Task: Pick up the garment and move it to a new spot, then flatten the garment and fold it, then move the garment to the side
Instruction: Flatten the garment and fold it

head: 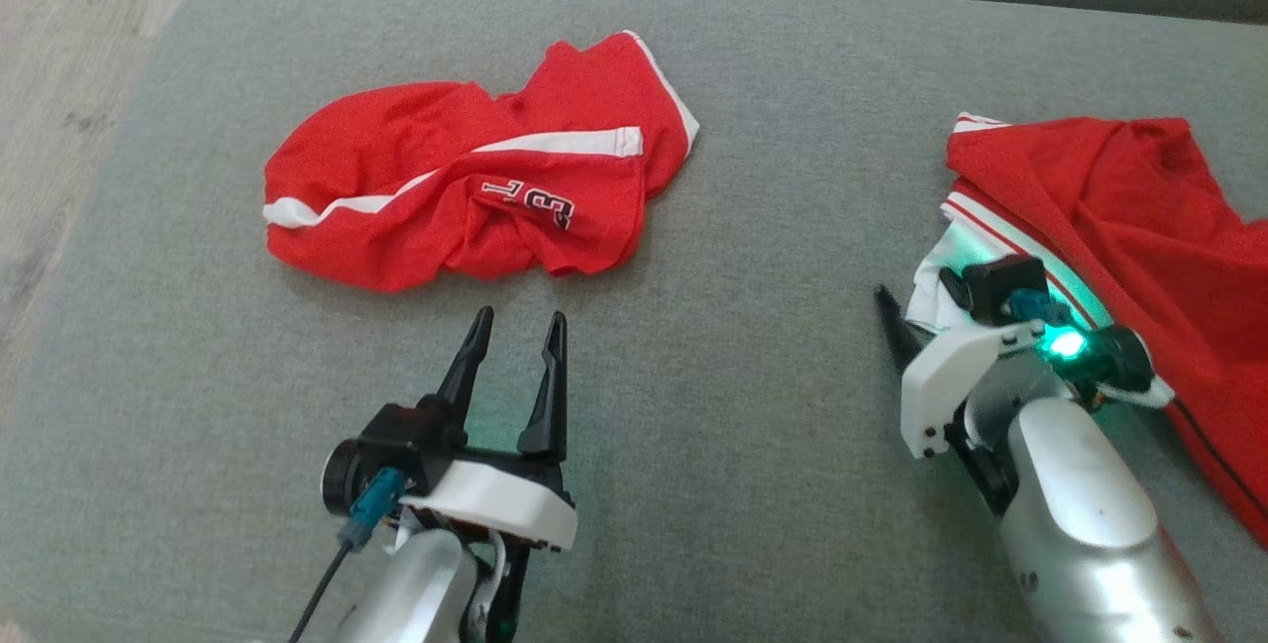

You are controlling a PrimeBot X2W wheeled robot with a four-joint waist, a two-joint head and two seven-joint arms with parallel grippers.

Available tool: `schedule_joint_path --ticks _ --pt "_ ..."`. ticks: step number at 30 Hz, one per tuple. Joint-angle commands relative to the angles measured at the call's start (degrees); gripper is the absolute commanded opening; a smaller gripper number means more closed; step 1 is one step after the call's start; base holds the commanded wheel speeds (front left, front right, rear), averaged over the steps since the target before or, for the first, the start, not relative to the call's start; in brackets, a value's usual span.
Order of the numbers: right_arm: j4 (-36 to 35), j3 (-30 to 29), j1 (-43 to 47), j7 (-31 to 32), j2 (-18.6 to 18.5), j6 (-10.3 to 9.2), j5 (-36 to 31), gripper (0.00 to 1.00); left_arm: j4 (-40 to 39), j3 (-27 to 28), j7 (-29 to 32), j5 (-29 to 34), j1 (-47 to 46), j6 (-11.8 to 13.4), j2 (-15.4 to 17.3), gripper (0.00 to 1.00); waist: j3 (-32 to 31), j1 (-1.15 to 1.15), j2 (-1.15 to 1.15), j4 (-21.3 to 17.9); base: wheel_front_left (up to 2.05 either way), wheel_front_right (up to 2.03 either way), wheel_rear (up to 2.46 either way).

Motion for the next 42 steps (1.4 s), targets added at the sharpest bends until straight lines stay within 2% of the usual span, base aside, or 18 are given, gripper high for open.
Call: schedule_joint_path --ticks 1,4,10,21,29,35,42 --pt "1.72 1.54 -1.07 2.08 -0.22 -0.04 -0.42 0.0 -1.89 1.35 -0.3 -0.37 -2.5 0.33 0.07 1.0 0.33 0.0 0.0 0.52 0.0 0.0 0.0" --pt "3.13 2.32 -1.61 1.96 -0.28 -0.04 0.51 0.0 -1.78 1.4 -0.3 -0.52 -2.5 0.44 0.07 1.0 0.0 0.0 0.0 0.66 0.0 0.0 0.0" --pt "1.86 7.31 -0.8 -2.44 -0.19 -0.04 5.74 0.0 -0.9 2.05 -0.3 -0.22 -1.5 0.3 0.07 1.0 -2.6 0.0 0.0 -0.21 0.0 0.0 0.0" --pt "-11.7 21.59 1.59 -7.18 -0.88 -0.04 17.89 0.0 0.2 3.15 -0.3 0.66 0.35 -0.37 0.07 1.0 -7.14 0.0 0.0 -2.52 0.0 0.0 0.0" --pt "-20.27 26.5 1.89 -8.54 -4.36 -0.04 20.84 0.0 0.66 3.6 -0.3 0.62 0.95 -0.71 0.07 1.0 -8.77 0.0 0.0 -2.69 0.0 0.0 0.0" --pt "-26.1 32.83 -1.44 -8.27 -7.85 -0.04 23.13 0.0 1.05 4.07 -0.3 0.75 1.48 -0.95 0.07 1.0 -10.27 0.0 0.0 -2.66 0.0 0.0 0.0" --pt "-30.89 34.81 -5.39 -5.28 -10.76 -0.04 27.64 0.0 1.05 4.61 -0.3 0.78 2.17 -1.14 0.07 1.0 -12.24 0.0 0.0 -2.21 0.0 0.0 0.0"
